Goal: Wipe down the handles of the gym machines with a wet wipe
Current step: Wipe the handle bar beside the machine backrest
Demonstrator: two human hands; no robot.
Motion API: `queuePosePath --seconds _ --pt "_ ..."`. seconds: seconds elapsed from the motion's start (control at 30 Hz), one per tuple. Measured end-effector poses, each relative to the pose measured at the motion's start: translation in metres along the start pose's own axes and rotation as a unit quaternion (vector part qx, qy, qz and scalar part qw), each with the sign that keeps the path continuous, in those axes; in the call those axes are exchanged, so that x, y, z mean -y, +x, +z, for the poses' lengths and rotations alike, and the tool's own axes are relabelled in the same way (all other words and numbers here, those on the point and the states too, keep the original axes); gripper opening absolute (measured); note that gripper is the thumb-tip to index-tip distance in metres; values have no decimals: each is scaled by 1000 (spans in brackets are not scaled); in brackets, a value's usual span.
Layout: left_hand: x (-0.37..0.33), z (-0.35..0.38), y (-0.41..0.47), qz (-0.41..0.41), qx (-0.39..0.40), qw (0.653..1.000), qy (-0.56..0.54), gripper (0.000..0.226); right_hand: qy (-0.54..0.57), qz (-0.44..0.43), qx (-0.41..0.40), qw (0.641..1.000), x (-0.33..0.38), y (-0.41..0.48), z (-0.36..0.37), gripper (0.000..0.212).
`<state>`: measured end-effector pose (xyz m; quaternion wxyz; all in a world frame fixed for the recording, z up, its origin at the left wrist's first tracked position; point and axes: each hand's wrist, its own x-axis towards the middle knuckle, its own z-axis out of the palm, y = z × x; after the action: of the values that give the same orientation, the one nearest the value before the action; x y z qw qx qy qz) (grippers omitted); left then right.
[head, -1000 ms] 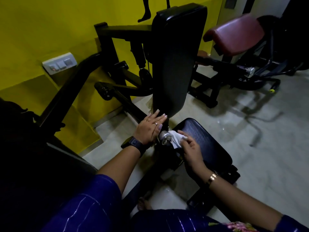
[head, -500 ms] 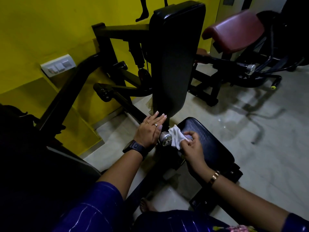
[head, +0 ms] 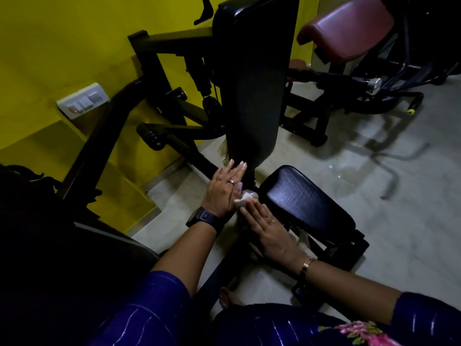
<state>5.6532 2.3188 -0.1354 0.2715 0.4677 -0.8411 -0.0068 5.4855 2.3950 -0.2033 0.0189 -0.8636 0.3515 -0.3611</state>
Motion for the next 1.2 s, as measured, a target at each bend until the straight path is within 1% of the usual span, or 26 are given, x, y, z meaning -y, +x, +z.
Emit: queuePosePath --seconds 0.07,0.17,0.27,0.33,0.37,0.43,0.5,0.57,0.63,0.73,0.8,0.87,0.9,0.93,0.97,1.0,1.03,1.07,1.1,1.13,1.2 --pt "-3 -1 -3 -12 3 1000 -11 63 -12 32 -27 999 4 -3 13 84" --pt "-2 -3 -4 -14 18 999 -28 68 20 93 -75 993 13 7 25 73" --pt "0 -7 -4 -7 35 998 -49 68 -14 115 -87 989 26 13 29 82" --pt "5 -11 -4 6 60 997 -56 67 -69 106 -85 988 30 14 31 86" --pt "8 -13 -4 2 65 996 -60 63 -100 94 -85 987 29 15 29 84" --pt "16 -14 -6 -35 36 995 -85 59 -152 58 -87 983 23 23 23 70" --pt "22 -15 -10 -77 -8 991 -112 59 -159 29 -93 983 16 35 12 50" --pt "24 -16 -13 -91 9 990 -107 58 -139 35 -112 983 14 48 3 37" --pt "25 -16 -15 -97 47 989 -97 58 -98 72 -121 985 14 56 -1 34" --pt "23 -13 -16 -107 46 988 -105 72 3 148 -99 984 21 56 -4 43" --pt "22 -12 -16 -113 40 987 -108 80 70 208 -108 970 27 49 -4 50" --pt "22 -11 -16 -118 39 987 -107 82 93 244 -128 957 30 42 -2 53" --pt "22 -10 -17 -119 37 986 -108 81 72 238 -137 959 29 38 -2 54" --pt "21 -10 -17 -120 34 986 -111 81 37 212 -142 966 29 35 -1 54" --pt "21 -9 -16 -121 31 985 -116 82 -3 165 -138 977 27 34 0 53" --pt "21 -9 -16 -122 30 984 -123 83 -53 104 -118 986 26 34 1 51" --pt "20 -9 -16 -122 29 983 -131 86 -117 43 -89 988 24 35 2 49" --pt "20 -9 -16 -123 29 982 -140 87 -187 -1 -59 981 23 37 3 47" --pt "21 -9 -15 -123 29 981 -146 87 -246 -27 -37 968 21 40 5 47" --pt "21 -9 -16 -122 27 981 -150 86 -284 -37 -23 958 18 45 7 46" --pt "22 -9 -15 -123 26 980 -155 86 -297 -17 -19 954 13 58 7 47"
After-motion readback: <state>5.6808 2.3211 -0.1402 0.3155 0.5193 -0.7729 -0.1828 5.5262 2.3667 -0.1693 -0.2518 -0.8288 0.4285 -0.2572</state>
